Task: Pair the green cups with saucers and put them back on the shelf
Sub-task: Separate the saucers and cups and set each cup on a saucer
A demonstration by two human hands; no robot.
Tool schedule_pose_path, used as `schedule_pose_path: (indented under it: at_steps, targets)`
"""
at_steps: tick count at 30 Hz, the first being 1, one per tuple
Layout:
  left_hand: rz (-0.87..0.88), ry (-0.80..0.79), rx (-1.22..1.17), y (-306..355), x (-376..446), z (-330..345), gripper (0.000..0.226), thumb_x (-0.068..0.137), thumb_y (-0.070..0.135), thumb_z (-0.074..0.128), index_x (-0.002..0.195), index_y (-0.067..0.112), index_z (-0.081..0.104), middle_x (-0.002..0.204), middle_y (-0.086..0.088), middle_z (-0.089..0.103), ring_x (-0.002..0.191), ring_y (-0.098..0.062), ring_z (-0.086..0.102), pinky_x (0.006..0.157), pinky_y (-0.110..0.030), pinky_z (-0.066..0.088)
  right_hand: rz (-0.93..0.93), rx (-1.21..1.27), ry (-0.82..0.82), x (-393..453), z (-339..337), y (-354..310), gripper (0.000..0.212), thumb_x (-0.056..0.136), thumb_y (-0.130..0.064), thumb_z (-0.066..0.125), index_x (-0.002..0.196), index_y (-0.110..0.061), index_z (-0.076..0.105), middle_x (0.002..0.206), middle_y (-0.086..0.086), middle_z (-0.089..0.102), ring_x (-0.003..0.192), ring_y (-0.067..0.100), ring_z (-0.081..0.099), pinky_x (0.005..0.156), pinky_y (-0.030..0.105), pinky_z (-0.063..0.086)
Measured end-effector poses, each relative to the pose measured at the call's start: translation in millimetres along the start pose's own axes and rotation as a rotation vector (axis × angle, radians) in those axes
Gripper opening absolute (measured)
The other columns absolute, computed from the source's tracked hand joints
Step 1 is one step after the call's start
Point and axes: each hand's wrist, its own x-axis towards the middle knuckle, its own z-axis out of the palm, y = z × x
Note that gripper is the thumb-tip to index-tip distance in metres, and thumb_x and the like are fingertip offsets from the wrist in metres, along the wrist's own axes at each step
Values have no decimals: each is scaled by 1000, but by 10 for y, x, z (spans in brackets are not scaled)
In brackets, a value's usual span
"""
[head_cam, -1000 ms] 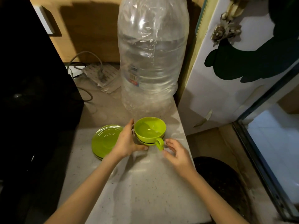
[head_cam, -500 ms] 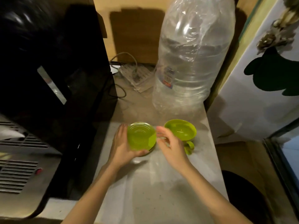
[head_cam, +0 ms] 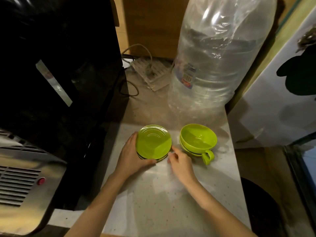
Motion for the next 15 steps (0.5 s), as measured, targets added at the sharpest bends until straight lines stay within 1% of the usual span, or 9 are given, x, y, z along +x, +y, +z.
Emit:
schedule_pose_path:
  at_steps: [2,3,4,6,8,10,13,15]
  targets:
    - [-7,11,2,-1,-1,15,118,45,46,85,142,21,22,148,-2,34,134,-22,35,104,-33,33,32,72,-18,-5,-27,-5,34,92,-10,45,124,-10,56,71,5,64,62,17,53,65,28,46]
    - [-10,16,3,-11,-2,28,118,45,46,85,142,20,23,148,-2,35,134,-22,35,104,-33,33,53,110,-24,-5,-38,-6,34,92,-9,44,124,-11,57,66,-1,61,56,13,49,58,23,44]
    - [-12,19,2,-18,-6,37,118,44,45,86,142,20,24,148,-2,35,134,-22,35,105,-33,33,69,131,-25,-7,-47,-3,33,92,-9,44,123,-12,58,65,-6,59,53,9,47,52,18,42]
    - [-16,24,-11,-25,-23,40,117,43,45,86,141,19,27,147,-2,37,133,-21,36,106,-33,33,78,145,-22,-18,-64,-5,31,93,-10,46,119,-11,60,64,-10,57,49,7,47,47,13,40]
    - [-3,31,-25,-28,-53,32,117,41,46,86,140,20,28,145,-1,39,132,-20,38,105,-34,35,91,171,-19,-40,-86,-17,28,92,-11,48,115,-9,63,62,-7,58,45,6,50,43,9,40]
    - [6,36,-41,-27,-101,23,116,41,45,87,139,21,30,145,0,40,131,-19,38,105,-34,36,107,198,-11,-65,-103,-15,26,91,-12,50,112,-6,65,59,-3,58,43,4,53,40,9,41]
    - [19,49,-61,-23,-206,11,116,41,42,88,139,21,30,145,0,39,132,-19,38,105,-33,35,106,227,21,-109,-134,1,23,88,-11,55,107,-4,68,59,4,59,47,9,52,37,12,43]
    - [30,51,-75,-1,-288,-13,116,41,39,89,139,21,30,146,0,38,132,-19,36,106,-33,33,92,242,41,-155,-156,19,22,85,-10,60,102,-2,69,65,6,63,50,9,55,36,13,44]
